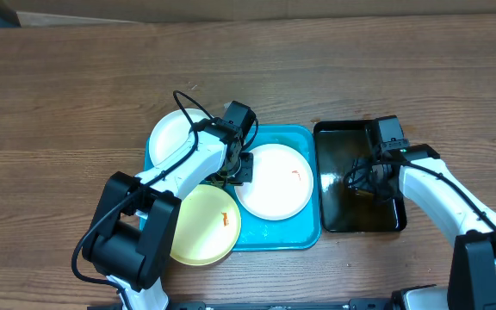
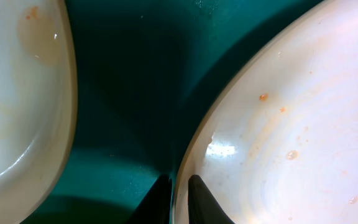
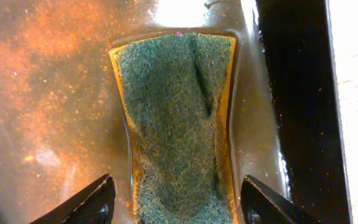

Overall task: Clean dirty plates on tray and stack at the side
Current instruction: 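Grasp the green-and-yellow sponge with the right gripper in the water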

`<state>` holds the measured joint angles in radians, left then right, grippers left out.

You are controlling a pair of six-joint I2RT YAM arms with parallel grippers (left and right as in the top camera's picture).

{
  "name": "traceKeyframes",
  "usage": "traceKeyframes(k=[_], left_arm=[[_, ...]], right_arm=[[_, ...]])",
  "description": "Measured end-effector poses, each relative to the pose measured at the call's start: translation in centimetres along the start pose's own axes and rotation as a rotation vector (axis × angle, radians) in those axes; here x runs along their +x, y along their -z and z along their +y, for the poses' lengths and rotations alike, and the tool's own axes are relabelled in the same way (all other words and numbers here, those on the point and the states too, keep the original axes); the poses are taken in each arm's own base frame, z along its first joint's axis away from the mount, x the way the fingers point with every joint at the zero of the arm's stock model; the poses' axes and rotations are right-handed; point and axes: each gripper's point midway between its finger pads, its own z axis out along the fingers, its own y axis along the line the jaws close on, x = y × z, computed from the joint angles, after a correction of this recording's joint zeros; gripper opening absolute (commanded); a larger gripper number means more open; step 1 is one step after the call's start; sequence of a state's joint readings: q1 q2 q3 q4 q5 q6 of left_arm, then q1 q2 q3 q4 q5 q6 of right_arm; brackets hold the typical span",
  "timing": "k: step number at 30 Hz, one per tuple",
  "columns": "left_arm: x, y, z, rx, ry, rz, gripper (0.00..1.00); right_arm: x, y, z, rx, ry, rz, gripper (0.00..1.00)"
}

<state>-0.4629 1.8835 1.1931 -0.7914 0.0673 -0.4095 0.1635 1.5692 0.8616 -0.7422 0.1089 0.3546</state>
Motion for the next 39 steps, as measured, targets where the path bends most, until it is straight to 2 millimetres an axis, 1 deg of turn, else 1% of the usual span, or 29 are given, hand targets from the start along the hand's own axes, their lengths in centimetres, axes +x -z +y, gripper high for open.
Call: traceKeyframes(k=[4, 8, 10, 17, 18, 19, 20, 21, 22, 25, 26, 28, 29, 33, 35, 37, 39], left_arm=[[0.0, 0.0, 0.0, 0.000, 0.001, 0.000, 0.13], [0.0, 0.0, 0.0, 0.000, 0.002, 0.002, 0.13], [0.0, 0.0, 0.0, 0.000, 0.002, 0.001, 0.13], [0.1, 0.0, 0.0, 0.000, 0.002, 0.002, 0.15], [0.1, 0.0, 0.0, -0.001, 0.002, 0.002, 0.15], [0.1, 0.0, 0.0, 0.000, 0.002, 0.002, 0.15], [0.1, 0.0, 0.0, -0.001, 0.002, 0.002, 0.15], [0.1, 0.0, 0.0, -0.001, 0.002, 0.002, 0.15], [0.1, 0.0, 0.0, -0.001, 0.002, 0.002, 0.15], [0.1, 0.0, 0.0, -0.001, 0.002, 0.002, 0.16], [0.1, 0.0, 0.0, -0.001, 0.002, 0.002, 0.16], [0.1, 0.0, 0.0, -0.001, 0.002, 0.002, 0.17], [0.1, 0.0, 0.0, -0.001, 0.002, 0.002, 0.17], [0.1, 0.0, 0.0, -0.001, 0.002, 0.002, 0.19], [0.1, 0.0, 0.0, -0.001, 0.002, 0.003, 0.18], [0.1, 0.0, 0.0, -0.001, 0.002, 0.002, 0.18], [0.1, 0.0, 0.0, -0.001, 0.002, 0.003, 0.18]], right_arm=[[0.0, 0.0, 0.0, -0.001, 0.000, 0.000, 0.68], [-1.0, -0.2, 0.5, -0.023, -0.005, -0.050, 0.67], [-1.0, -0.3, 0.5, -0.025, -0.005, -0.053, 0.66], [0.3, -0.4, -0.1, -0.002, -0.004, -0.002, 0.67], [0.5, -0.4, -0.2, 0.002, -0.005, 0.006, 0.66], [0.6, -0.5, -0.2, 0.004, -0.005, 0.012, 0.58], [0.7, -0.5, -0.3, 0.006, -0.005, 0.015, 0.28], [0.7, -0.5, -0.3, 0.006, -0.011, 0.016, 0.08], [0.7, -0.5, -0.3, 0.006, -0.005, 0.016, 0.04], [0.9, -0.5, -0.2, 0.001, -0.007, 0.022, 0.04], [0.9, -0.5, -0.1, -0.007, -0.007, 0.025, 0.07], [1.0, -0.5, 0.3, -0.026, -0.003, 0.032, 0.63], [1.1, -0.5, 0.5, -0.037, -0.002, 0.036, 0.71], [1.1, -0.4, 0.6, -0.047, 0.012, 0.038, 0.72], [0.4, -0.3, 0.7, -0.046, 0.014, 0.012, 0.73], [-0.8, -0.1, 0.8, -0.041, 0.011, -0.031, 0.73], [-1.4, 0.0, 0.7, -0.033, 0.007, -0.056, 0.71]])
